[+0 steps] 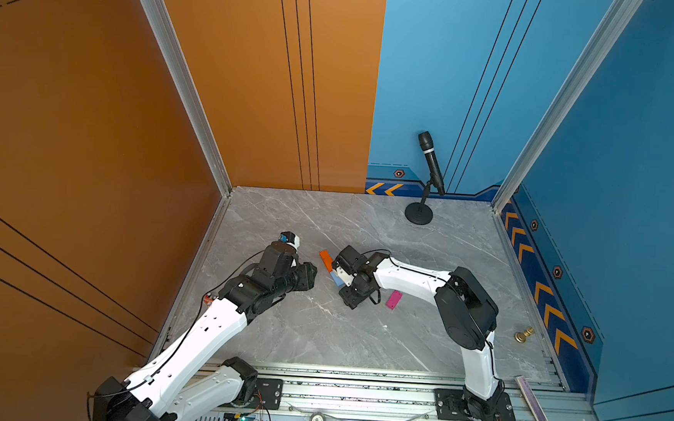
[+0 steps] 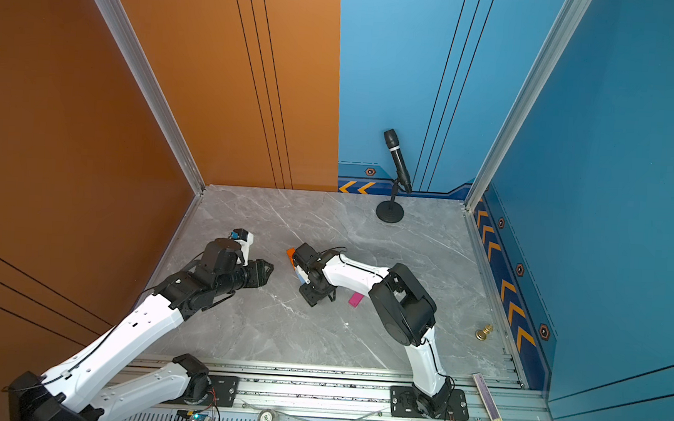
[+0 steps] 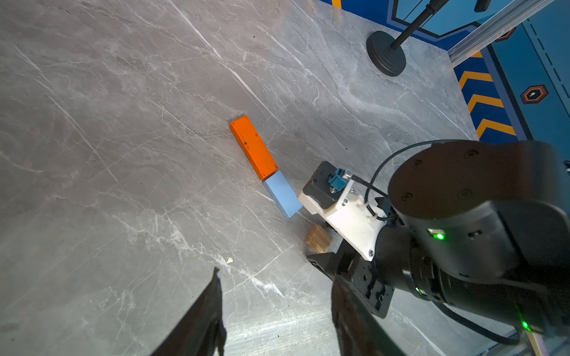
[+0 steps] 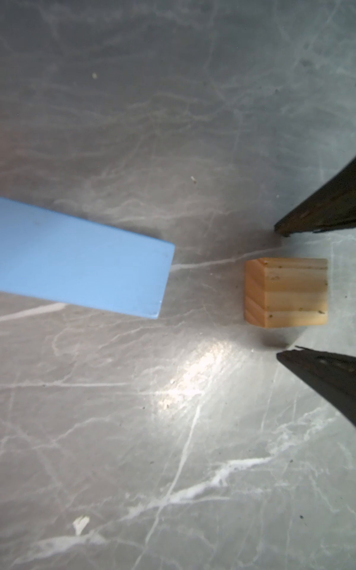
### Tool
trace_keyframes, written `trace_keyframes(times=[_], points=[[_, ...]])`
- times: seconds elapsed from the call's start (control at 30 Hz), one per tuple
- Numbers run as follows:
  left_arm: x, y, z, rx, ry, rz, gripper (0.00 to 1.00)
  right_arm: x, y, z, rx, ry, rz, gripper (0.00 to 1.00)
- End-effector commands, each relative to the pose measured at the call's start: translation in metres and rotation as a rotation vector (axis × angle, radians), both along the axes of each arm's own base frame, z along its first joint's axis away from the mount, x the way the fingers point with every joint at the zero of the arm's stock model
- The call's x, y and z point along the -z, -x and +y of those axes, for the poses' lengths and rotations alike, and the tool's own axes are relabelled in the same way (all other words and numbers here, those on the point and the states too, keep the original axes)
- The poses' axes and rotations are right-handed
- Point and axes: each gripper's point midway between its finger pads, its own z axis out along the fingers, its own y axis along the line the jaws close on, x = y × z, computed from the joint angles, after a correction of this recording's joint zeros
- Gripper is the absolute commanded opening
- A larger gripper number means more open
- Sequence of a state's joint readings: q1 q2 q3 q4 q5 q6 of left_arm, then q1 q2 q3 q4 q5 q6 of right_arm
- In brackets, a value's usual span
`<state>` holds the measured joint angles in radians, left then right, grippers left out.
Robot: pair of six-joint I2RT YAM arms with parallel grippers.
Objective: Assemble the letter v with building blocks
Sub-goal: Assemble the building block at the center of the board.
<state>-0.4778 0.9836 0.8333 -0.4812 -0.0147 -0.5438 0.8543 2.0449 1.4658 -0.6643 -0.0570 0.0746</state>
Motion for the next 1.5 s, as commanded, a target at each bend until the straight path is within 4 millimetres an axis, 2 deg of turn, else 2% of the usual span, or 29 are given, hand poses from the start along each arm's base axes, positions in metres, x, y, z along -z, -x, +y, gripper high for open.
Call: trace_keyframes(times=[0.0,0.43,0.6,0.67,0.97,1.47], points=[[0.009,0.003,0.006,-0.012,-0.014,0.021,0.57,0.001,0.001,-0.001,-0.007,0.017,0.013,0.54],[0.01,0.005,0.012,-0.029,-0.033,0.02,0.57,0.002,0.004,0.003,-0.002,0.017,0.019,0.26],[0.01,0.006,0.014,-0.033,-0.039,0.017,0.57,-0.003,0.001,0.007,0.009,0.012,0.002,0.24],[0.01,0.006,0.014,-0.034,-0.039,0.018,0.57,0.007,0.0,0.007,0.021,0.033,0.018,0.23],[0.011,0.007,0.016,-0.037,-0.044,0.017,0.57,0.006,-0.011,0.008,0.105,0.044,-0.007,0.23],[0.015,0.008,0.018,-0.039,-0.052,0.022,0.57,0.003,-0.018,0.014,0.15,0.045,-0.032,0.24]])
